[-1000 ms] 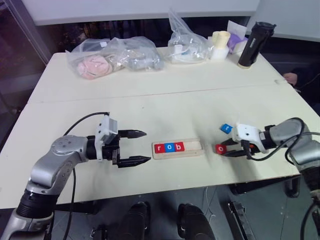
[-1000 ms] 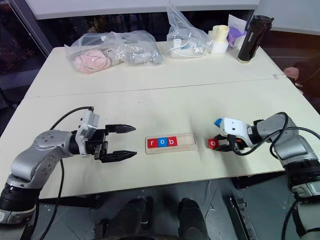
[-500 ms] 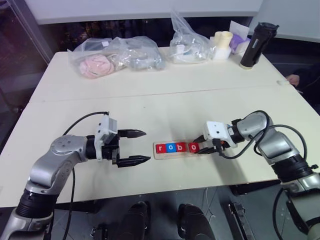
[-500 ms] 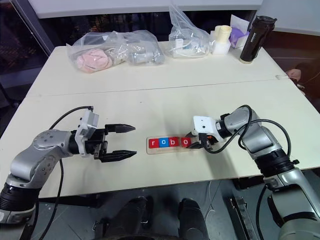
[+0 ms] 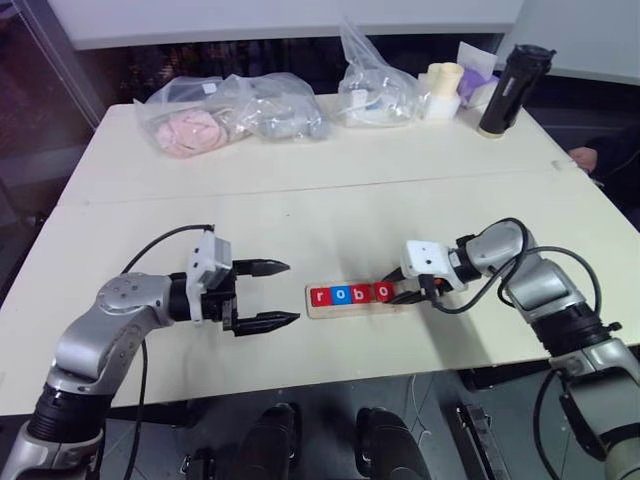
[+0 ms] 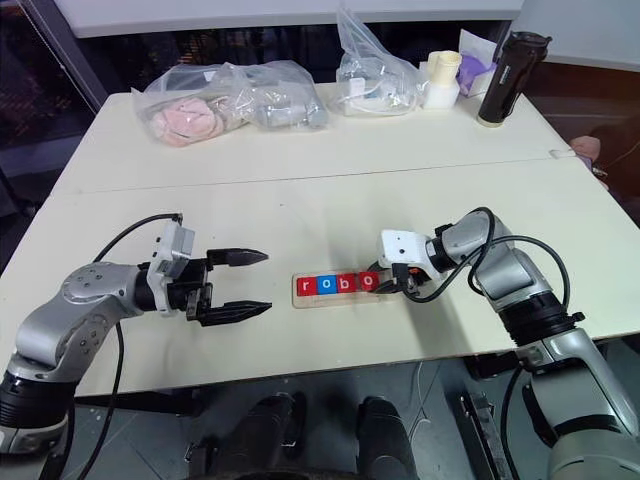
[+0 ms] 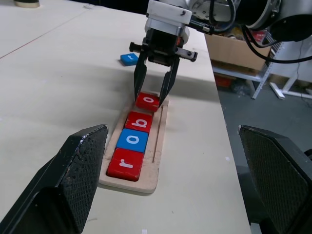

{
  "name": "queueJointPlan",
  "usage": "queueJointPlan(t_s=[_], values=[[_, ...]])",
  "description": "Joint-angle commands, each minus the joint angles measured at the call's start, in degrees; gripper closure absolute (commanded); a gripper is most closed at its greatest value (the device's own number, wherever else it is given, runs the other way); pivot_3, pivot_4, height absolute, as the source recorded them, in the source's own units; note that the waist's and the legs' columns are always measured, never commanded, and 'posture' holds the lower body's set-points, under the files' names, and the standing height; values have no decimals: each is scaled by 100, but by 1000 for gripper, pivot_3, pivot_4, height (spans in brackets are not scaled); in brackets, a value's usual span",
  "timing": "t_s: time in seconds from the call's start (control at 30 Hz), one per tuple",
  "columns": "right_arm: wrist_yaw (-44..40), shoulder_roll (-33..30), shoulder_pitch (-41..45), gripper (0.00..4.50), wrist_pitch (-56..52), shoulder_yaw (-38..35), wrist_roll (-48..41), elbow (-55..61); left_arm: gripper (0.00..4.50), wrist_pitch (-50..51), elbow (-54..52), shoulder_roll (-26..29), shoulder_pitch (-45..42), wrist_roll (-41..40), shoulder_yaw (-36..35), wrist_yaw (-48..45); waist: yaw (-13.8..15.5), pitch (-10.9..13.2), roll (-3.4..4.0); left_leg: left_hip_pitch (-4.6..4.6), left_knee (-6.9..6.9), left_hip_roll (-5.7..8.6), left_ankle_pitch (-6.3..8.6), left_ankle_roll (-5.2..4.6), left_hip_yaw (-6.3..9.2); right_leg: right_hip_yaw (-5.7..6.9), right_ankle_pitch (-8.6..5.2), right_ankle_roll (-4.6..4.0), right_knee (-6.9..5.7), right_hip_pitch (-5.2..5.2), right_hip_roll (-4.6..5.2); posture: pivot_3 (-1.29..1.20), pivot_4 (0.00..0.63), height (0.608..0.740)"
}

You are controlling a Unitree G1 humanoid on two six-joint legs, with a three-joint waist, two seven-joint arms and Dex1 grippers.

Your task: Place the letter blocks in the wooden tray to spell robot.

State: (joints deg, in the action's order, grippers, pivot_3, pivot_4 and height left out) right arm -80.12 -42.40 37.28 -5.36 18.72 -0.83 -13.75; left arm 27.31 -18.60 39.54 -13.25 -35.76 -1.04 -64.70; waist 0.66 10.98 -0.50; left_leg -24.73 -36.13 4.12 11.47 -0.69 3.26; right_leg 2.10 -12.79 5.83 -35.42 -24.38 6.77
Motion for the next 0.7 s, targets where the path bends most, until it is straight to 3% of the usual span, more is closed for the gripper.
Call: queueJointPlan(t_s=[0.03, 0.7], values=[[33, 42, 154, 3387, 95, -78, 2, 4, 0, -11, -179, 40, -12, -133, -135, 3, -1, 0, 0, 0, 0, 0, 0, 0, 0, 0, 0, 0, 0, 0, 0, 0, 150, 725], [-55, 69, 213, 3387, 102, -54, 35, -38, 0, -30, -194, 21, 11, -112, -109, 26, -1, 0, 0, 0, -1, 0, -2, 1, 0, 0, 0, 0, -3, 0, -1, 0, 150, 725]])
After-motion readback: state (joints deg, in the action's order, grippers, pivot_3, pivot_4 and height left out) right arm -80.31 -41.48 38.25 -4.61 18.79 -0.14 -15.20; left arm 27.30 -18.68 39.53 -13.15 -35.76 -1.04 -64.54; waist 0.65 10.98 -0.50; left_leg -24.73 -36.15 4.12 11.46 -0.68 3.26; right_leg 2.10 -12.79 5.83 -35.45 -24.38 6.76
